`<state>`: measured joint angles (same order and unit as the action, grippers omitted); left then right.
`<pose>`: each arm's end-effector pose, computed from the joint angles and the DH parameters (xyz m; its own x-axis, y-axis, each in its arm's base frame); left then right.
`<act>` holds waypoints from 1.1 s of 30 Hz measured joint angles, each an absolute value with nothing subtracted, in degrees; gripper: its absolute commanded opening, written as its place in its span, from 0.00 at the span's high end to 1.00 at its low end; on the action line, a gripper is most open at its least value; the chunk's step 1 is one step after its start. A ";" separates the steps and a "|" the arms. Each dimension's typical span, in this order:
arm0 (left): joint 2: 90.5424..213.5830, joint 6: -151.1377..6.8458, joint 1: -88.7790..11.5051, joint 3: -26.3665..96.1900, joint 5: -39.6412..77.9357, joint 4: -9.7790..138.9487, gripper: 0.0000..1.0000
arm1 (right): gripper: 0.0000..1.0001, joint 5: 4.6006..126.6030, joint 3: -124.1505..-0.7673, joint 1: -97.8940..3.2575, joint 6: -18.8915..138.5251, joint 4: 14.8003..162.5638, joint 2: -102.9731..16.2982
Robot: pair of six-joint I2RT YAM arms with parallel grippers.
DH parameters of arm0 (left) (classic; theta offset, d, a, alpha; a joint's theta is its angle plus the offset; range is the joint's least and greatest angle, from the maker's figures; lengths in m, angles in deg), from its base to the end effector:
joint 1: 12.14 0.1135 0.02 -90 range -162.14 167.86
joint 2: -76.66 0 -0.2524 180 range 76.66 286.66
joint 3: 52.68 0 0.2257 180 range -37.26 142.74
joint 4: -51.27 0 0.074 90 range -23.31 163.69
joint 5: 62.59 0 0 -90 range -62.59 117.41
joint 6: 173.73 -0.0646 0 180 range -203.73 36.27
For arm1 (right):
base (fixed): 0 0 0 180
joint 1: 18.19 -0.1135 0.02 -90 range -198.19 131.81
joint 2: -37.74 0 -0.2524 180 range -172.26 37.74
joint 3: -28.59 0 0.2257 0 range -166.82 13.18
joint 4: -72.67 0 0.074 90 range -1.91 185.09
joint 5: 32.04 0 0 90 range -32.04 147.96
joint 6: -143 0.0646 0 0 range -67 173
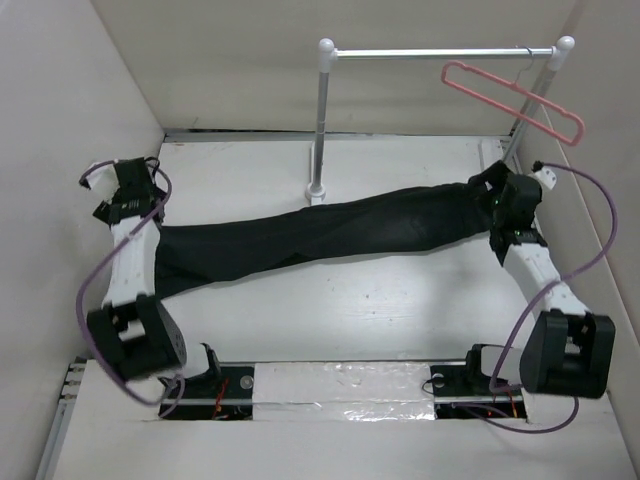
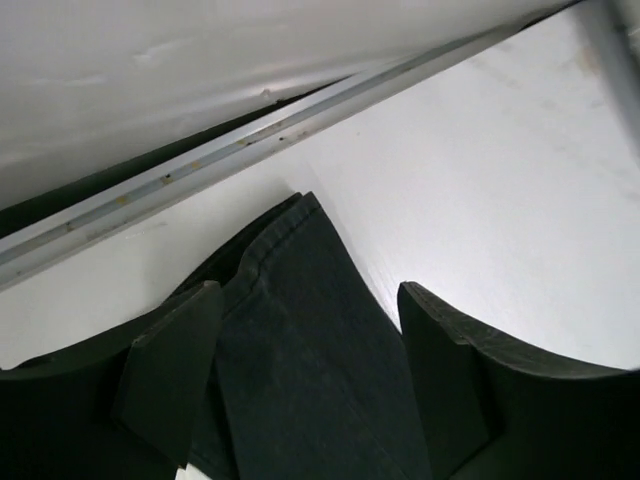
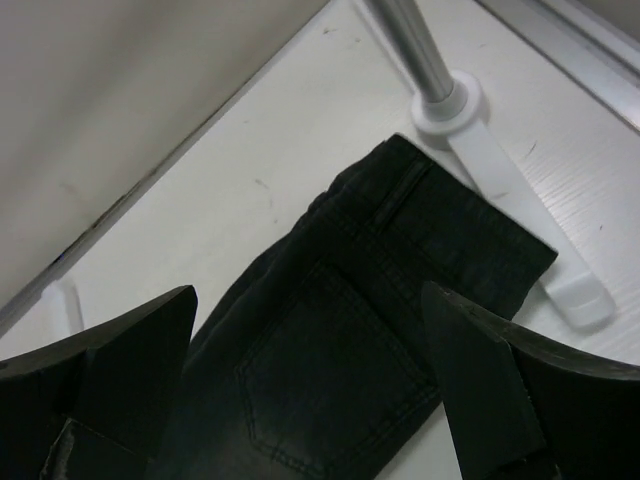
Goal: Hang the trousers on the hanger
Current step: Fold the trousers at the center of the board.
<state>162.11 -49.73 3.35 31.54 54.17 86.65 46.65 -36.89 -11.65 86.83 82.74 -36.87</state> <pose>0.3115 0.1165 0.2817 -0.1483 -0.5592 -0.8156 -0.8078 0.5443 -0.2263 0.3021 -0.0474 0.2759 -0.1068 0.5617 -0.8204 0.4275 0.7709 0.4722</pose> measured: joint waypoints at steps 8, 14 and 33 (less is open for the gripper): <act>135.22 -46.82 9.25 13.53 45.01 86.22 0.77 | 0.96 54.43 -16.78 -18.53 88.55 76.12 -23.20; 133.67 -46.67 15.26 0.43 35.62 85.89 0.62 | 1.00 63.09 -12.34 -20.48 89.16 75.77 -14.64; 149.25 -44.37 15.63 -0.79 26.74 76.38 0.56 | 0.68 78.17 -8.78 -33.74 84.05 73.15 -9.74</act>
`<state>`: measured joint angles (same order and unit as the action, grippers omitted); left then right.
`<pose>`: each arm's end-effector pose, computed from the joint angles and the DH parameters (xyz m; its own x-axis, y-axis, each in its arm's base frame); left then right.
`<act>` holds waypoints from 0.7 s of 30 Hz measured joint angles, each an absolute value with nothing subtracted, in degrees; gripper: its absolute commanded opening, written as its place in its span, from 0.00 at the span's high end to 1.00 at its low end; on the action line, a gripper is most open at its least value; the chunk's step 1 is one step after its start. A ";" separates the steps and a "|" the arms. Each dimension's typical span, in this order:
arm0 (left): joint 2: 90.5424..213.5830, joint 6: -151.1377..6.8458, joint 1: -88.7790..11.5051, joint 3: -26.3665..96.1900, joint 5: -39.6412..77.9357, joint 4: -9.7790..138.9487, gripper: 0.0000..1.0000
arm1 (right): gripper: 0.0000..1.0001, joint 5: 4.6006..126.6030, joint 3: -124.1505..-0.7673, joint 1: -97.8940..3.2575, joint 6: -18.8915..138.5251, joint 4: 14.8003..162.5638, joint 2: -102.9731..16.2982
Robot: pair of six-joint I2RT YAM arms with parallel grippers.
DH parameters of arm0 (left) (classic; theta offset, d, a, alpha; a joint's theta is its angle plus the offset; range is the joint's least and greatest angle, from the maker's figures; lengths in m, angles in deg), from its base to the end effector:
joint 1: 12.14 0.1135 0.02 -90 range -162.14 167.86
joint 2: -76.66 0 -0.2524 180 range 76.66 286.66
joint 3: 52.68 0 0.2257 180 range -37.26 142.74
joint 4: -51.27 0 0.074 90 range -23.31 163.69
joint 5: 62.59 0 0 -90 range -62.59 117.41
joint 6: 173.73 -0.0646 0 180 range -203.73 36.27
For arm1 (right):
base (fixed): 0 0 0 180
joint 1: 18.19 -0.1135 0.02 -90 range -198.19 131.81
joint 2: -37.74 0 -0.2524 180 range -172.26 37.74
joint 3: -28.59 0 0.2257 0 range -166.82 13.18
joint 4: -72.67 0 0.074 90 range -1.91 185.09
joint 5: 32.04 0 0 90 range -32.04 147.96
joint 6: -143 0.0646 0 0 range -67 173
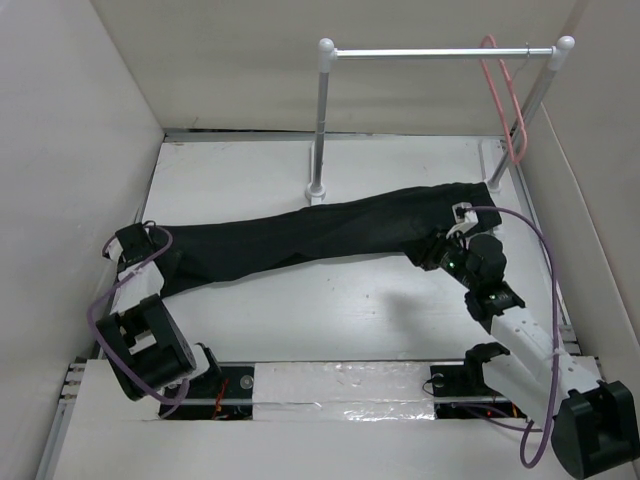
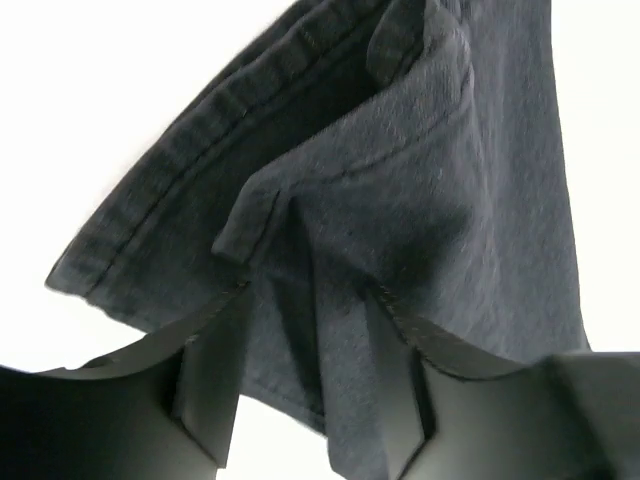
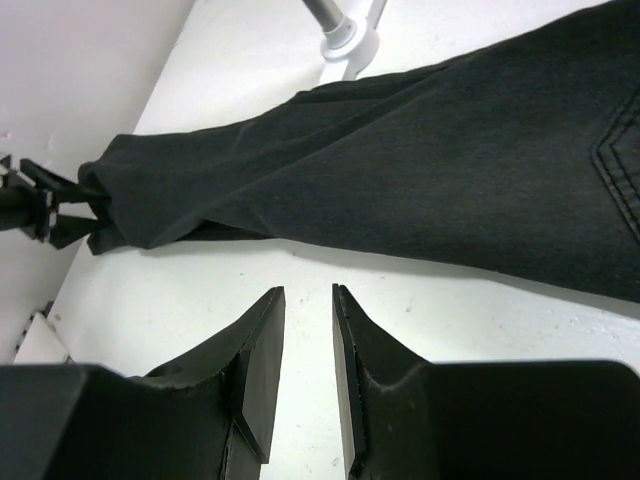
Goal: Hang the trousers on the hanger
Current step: Fold the trousers at the center of the board.
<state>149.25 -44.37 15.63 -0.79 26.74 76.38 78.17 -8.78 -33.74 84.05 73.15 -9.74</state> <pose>0.2235 0.1168 0.1752 -0.1997 -0.8218 -0.5336 -0.7570 0.4751 -0.4485 0.1905 0.0762 0.2352 -0.4502 0.3772 -0.8094 -0.4045 0.7220 0.5614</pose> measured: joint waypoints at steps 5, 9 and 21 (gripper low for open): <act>153.43 -43.41 15.61 1.46 26.72 74.57 0.84 | 0.67 79.19 -8.78 -35.08 83.81 71.51 -11.27; 153.71 -43.19 14.43 3.41 28.16 74.39 1.00 | 0.67 79.02 -8.85 -38.33 83.35 70.90 -12.12; 145.41 -48.37 11.70 13.75 33.78 84.01 1.00 | 0.62 75.17 -9.61 -41.39 82.30 70.96 -13.02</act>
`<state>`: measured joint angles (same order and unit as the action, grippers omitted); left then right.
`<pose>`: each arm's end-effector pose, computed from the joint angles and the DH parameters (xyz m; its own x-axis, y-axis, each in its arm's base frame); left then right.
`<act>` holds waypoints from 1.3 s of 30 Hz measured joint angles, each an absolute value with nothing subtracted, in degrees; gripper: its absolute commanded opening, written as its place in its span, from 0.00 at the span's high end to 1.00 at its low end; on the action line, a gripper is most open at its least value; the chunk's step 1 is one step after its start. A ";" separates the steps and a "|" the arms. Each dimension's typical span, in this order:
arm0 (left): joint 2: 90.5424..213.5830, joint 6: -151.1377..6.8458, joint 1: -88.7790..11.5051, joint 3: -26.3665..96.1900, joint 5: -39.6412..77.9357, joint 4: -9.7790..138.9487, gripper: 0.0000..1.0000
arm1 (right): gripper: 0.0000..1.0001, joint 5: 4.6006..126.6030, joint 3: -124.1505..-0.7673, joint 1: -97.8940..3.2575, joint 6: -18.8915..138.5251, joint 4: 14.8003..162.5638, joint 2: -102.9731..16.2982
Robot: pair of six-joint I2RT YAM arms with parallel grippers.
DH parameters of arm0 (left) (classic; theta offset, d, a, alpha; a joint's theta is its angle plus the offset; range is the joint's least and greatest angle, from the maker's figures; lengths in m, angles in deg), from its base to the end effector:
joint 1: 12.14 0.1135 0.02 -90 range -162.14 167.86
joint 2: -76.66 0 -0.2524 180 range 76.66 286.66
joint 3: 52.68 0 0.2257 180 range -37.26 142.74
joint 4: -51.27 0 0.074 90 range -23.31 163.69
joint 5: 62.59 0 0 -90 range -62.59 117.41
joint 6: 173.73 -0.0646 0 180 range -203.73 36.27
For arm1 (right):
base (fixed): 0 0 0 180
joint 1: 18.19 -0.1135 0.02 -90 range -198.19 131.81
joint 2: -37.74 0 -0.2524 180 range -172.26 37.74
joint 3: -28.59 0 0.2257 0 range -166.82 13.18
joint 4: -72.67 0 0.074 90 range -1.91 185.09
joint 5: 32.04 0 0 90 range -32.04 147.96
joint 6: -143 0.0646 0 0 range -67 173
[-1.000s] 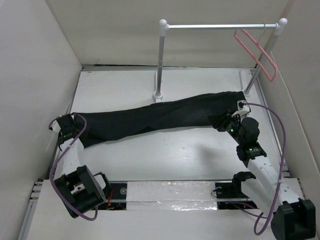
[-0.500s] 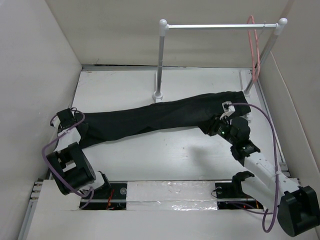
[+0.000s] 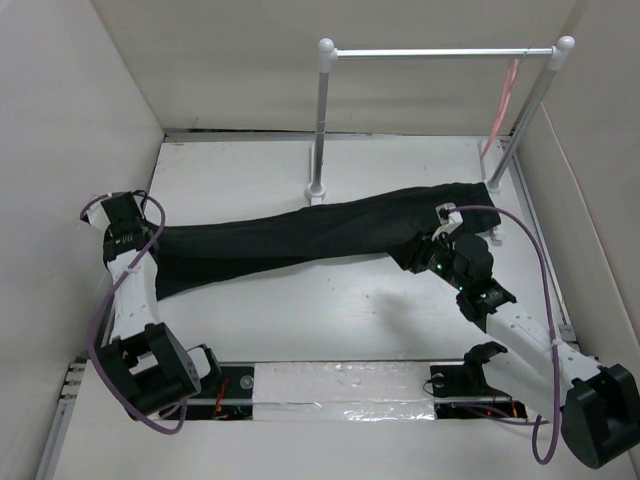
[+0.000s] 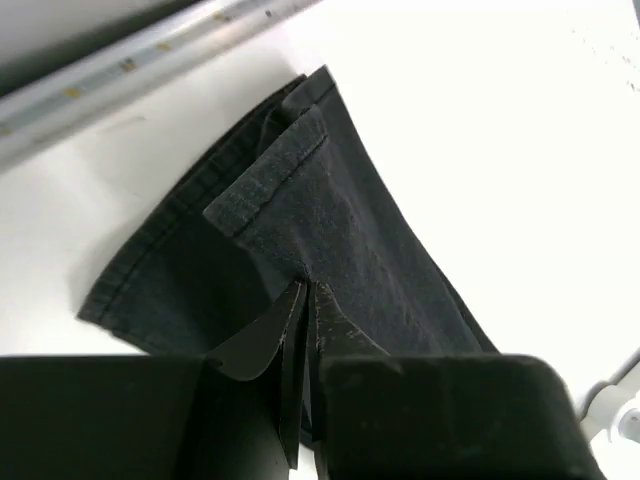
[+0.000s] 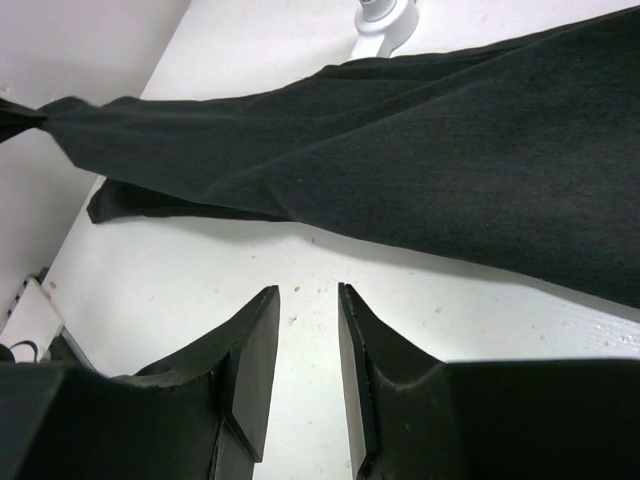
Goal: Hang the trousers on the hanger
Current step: Fold the trousers at the center of the board.
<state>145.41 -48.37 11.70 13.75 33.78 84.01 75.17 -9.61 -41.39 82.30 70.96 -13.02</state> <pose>0.2415 0.1145 0.2602 -0.1480 -0.6942 -0.7044 -0.6994 0.5770 -0.4217 0.1891 0.1018 0.2344 -0.4657 0.3090 -0.8292 -0.4764 0.7021 0.5292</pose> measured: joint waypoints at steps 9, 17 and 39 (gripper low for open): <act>141.50 -51.15 13.73 12.46 37.95 88.16 0.31 | 0.21 73.62 -10.05 -38.35 81.71 72.73 -13.00; 137.69 -48.81 5.25 11.01 38.50 88.01 0.58 | 0.15 71.20 -10.00 -30.42 82.78 73.72 -15.53; 177.10 -41.62 -48.08 27.87 51.55 69.52 0.56 | 0.33 67.37 -14.83 -5.81 94.61 67.20 -45.83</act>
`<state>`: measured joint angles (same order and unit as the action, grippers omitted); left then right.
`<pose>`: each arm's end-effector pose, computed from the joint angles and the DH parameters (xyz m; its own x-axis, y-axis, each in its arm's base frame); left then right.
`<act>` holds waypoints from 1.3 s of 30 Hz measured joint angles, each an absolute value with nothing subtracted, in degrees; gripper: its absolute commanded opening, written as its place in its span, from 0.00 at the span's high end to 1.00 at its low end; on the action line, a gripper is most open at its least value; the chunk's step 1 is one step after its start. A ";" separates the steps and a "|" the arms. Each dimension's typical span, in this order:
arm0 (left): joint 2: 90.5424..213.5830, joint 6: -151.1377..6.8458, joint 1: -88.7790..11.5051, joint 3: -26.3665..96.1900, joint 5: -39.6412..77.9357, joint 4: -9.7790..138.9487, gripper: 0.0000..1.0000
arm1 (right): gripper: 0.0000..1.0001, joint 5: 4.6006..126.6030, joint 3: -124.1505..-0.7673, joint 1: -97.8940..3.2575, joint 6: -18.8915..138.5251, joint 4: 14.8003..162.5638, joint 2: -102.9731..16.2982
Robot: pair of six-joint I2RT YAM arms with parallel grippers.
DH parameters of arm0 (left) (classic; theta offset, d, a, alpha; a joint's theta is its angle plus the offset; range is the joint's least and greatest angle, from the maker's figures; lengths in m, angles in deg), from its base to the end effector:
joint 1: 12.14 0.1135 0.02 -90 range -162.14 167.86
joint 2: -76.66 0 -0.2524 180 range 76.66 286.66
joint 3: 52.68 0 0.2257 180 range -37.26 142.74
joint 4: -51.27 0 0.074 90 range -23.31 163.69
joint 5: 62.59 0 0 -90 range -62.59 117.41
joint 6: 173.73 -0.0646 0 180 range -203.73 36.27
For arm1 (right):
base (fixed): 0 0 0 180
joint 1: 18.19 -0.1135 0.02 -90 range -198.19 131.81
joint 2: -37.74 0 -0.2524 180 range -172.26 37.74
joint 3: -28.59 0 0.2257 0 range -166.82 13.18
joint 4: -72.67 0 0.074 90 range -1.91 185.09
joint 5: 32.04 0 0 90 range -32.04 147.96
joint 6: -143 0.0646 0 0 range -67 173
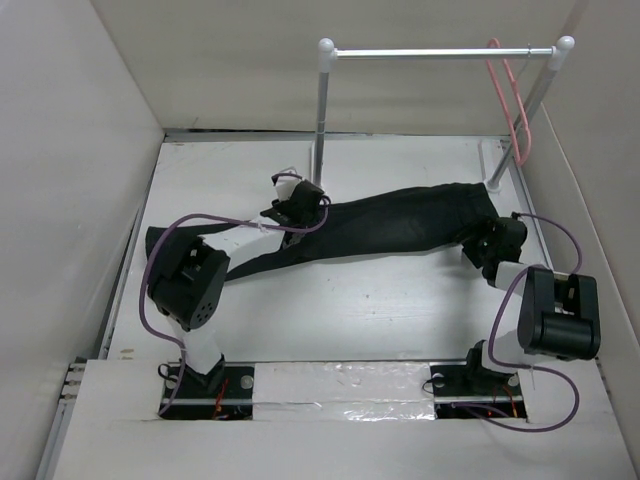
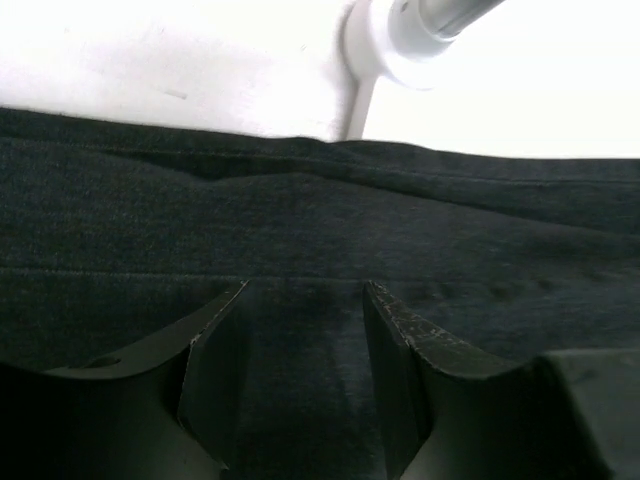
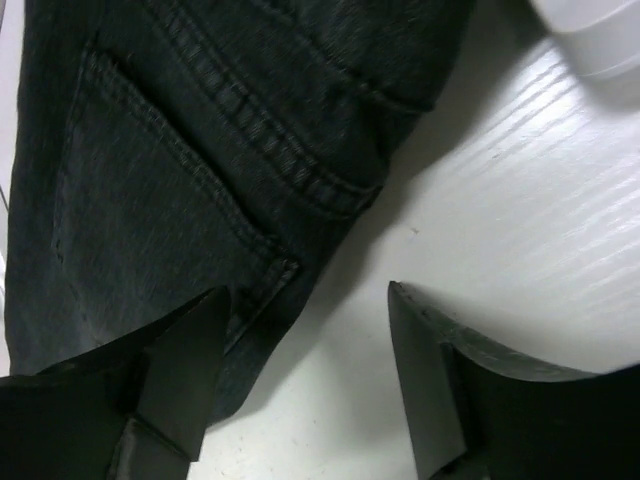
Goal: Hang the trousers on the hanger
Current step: Fold the trousers at the center of the board.
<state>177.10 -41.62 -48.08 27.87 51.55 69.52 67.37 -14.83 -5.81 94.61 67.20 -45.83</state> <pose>0.3252 -0.2031 0.2028 -0.5555 -0.3531 -0.7528 -0.1311 0.9312 -0.3400 0.2733 -0.0492 0.1404 -0.3623 0.7502 -0.5531 0.4290 0.6610 0.6156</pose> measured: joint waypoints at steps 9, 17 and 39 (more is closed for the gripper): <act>177.19 -40.46 -47.53 17.94 51.96 62.57 0.59 | 1.00 68.73 -18.42 -5.44 96.09 66.02 -50.11; 171.53 -39.87 -45.39 10.03 54.50 59.36 0.59 | 1.00 69.34 -9.37 -5.24 94.59 67.38 -37.72; 159.70 -41.03 -62.88 8.43 65.95 61.41 0.61 | 0.00 67.09 -1.02 9.08 88.71 95.38 -5.81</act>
<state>159.70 -41.03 -62.88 8.43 65.95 61.41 67.09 -1.02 9.08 88.71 95.38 -5.81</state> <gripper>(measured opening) 0.398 0.998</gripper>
